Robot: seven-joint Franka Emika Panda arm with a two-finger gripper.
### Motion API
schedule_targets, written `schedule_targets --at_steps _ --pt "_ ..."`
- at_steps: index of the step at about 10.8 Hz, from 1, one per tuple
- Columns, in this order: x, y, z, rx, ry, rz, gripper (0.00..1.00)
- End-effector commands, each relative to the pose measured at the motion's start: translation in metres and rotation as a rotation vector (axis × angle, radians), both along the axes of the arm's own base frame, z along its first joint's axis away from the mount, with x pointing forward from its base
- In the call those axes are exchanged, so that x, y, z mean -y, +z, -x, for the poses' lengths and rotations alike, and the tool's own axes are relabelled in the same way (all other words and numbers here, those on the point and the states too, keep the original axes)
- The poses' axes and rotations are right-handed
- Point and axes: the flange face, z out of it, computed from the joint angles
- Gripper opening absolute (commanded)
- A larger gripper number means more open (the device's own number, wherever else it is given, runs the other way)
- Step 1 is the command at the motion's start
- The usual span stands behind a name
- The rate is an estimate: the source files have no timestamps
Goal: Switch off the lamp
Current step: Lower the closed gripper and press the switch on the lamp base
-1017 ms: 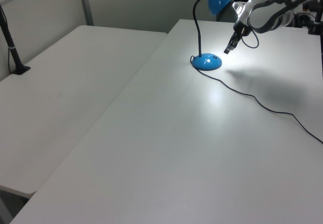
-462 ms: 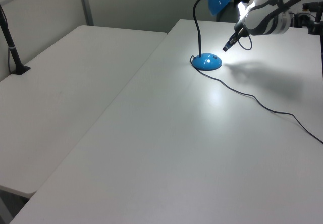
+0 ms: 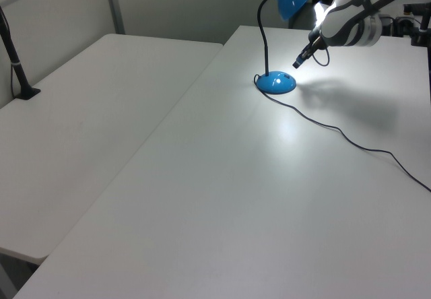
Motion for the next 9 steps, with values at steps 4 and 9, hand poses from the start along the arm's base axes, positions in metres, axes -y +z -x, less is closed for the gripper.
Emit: schedule_targets --at_steps 4,9 --pt "-0.011 -0.019 -0.015 0.005 -0.005 -0.006 0.00" --pt "-0.014 -0.032 -0.017 0.002 -0.008 0.004 0.00"
